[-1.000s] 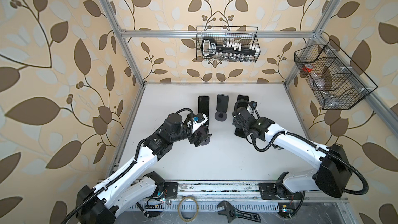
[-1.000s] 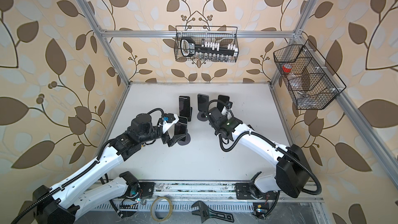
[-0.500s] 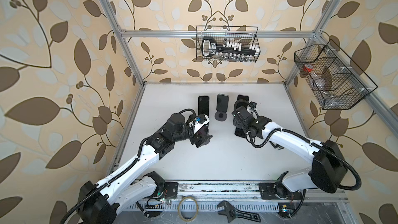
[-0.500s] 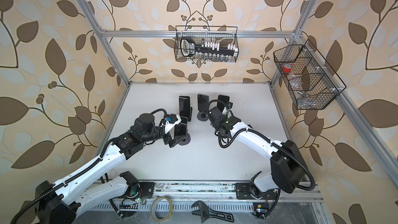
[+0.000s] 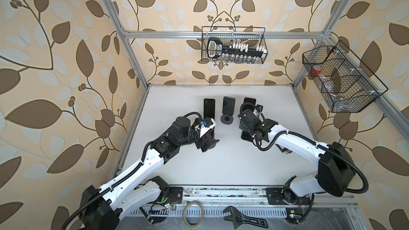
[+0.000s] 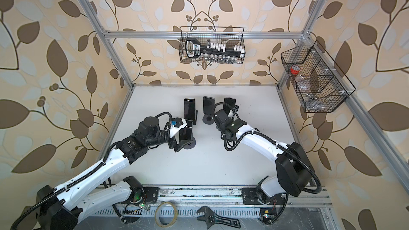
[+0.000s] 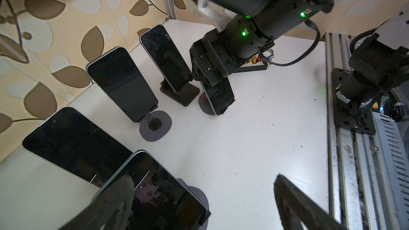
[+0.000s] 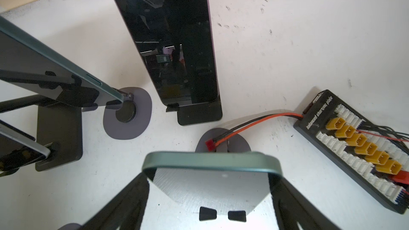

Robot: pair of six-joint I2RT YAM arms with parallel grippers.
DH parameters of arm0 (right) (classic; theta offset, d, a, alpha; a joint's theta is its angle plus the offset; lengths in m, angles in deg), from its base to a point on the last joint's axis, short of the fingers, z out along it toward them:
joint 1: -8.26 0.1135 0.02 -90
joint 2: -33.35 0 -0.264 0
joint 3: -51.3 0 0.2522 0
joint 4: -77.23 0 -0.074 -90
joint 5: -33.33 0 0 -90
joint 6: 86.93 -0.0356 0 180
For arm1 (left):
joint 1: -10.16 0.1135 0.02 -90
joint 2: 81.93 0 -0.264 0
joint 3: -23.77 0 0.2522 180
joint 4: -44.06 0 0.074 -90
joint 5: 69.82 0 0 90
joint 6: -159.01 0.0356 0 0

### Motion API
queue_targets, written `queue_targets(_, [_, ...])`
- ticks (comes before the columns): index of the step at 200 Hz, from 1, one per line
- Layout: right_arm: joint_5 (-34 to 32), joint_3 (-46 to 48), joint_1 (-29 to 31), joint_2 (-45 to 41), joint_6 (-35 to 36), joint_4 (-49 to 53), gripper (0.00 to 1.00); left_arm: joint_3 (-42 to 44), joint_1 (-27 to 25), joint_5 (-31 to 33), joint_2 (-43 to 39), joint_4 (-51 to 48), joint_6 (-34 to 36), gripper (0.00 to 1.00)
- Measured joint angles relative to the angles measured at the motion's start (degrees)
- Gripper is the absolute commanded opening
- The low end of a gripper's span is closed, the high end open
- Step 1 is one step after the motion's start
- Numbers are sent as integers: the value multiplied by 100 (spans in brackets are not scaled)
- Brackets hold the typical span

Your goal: Remove the phone from the phone stand

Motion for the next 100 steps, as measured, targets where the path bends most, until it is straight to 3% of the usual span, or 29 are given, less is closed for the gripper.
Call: queue_targets(100, [20,120,-11,4,0,-122,83,0,-37,7,0,-44,4,99])
